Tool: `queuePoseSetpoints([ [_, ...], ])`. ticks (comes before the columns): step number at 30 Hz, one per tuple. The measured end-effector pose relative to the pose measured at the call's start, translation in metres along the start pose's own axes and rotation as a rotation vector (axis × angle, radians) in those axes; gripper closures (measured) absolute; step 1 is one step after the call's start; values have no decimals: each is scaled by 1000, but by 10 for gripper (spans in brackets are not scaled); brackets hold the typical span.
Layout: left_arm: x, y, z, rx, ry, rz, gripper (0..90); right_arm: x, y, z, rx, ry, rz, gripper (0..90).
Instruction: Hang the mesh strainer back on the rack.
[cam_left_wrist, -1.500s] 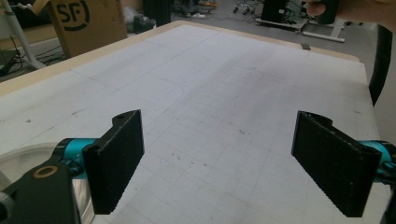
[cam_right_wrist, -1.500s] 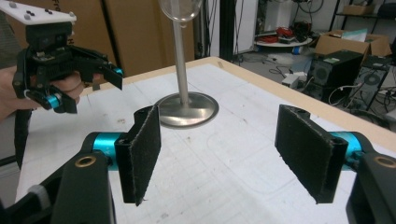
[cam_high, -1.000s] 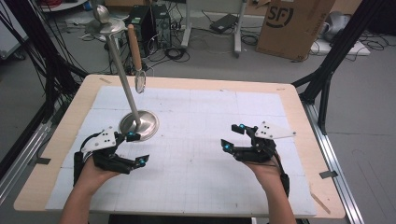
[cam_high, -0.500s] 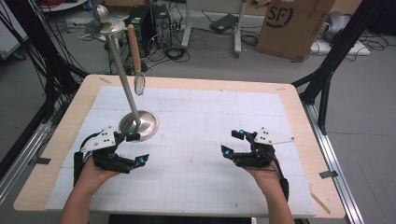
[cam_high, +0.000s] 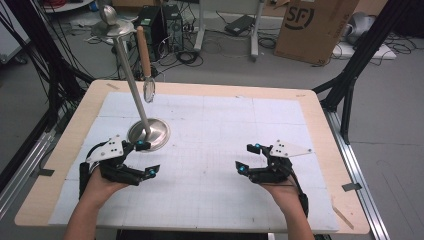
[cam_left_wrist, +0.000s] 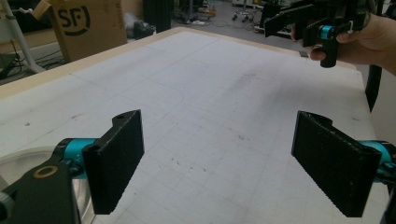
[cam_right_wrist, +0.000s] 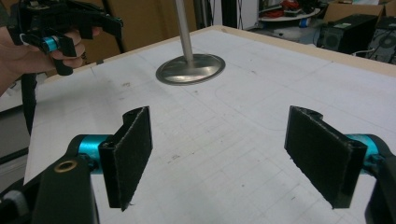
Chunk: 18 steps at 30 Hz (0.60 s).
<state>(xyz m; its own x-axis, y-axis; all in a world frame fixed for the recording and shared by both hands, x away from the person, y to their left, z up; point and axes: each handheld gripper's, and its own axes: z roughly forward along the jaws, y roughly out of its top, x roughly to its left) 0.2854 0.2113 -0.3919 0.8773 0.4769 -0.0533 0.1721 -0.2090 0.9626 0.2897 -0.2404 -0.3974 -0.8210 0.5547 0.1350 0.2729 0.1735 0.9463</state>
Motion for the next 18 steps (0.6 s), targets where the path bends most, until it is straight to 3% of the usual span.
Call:
queuePoseSetpoints([
  [18, -1, -1, 1, 10, -2, 7, 176, 1, 0, 0, 9, -11, -2, 214],
])
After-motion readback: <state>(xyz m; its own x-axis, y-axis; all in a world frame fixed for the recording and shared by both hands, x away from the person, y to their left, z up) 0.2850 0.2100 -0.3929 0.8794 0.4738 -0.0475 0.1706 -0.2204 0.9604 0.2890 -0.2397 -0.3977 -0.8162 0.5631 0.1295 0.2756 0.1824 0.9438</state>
